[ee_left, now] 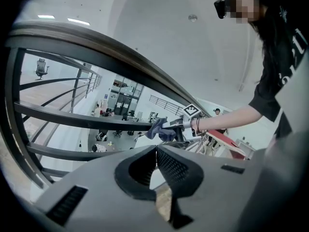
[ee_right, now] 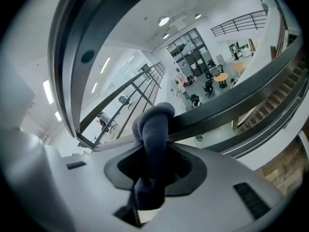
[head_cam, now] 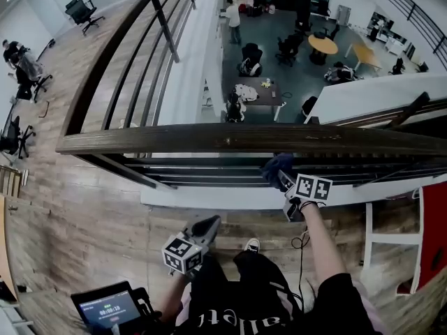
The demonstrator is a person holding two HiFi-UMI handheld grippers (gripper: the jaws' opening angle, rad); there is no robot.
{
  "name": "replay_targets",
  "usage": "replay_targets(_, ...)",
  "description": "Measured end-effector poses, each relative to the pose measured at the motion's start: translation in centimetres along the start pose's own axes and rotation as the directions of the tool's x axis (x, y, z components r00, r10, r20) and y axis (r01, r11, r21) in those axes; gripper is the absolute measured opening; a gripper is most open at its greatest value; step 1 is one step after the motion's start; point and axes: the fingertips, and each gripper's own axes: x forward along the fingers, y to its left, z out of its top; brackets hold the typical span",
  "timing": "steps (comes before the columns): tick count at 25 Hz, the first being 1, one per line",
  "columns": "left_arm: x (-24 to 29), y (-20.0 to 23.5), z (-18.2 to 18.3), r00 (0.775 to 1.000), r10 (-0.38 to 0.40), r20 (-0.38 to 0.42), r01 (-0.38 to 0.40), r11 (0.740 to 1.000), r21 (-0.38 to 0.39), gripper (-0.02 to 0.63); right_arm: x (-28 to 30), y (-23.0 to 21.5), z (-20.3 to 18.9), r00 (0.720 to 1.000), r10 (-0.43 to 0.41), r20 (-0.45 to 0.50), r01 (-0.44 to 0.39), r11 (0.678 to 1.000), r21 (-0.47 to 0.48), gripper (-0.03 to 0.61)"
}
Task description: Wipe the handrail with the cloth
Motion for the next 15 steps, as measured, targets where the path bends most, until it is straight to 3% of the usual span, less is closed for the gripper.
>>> replay_targets(6, 4.7, -4.1, -0.2, 0.999, -0.044, -0.016, 0.044, 0.999, 0.002, 0.005, -5.7, -8.6, 3.4, 0.999, -0.034, 0.022, 0.034, 0.999, 0.012, 0.104)
replay_targets(15, 7.3, -5.9, 1.9, 0.995, -0.075, -0.059, 0.079, 0.995, 0.062, 0.005, -13.4, -18.2, 7.2, 0.987, -0.153, 0.050, 0.152, 0.988, 0.016, 0.104)
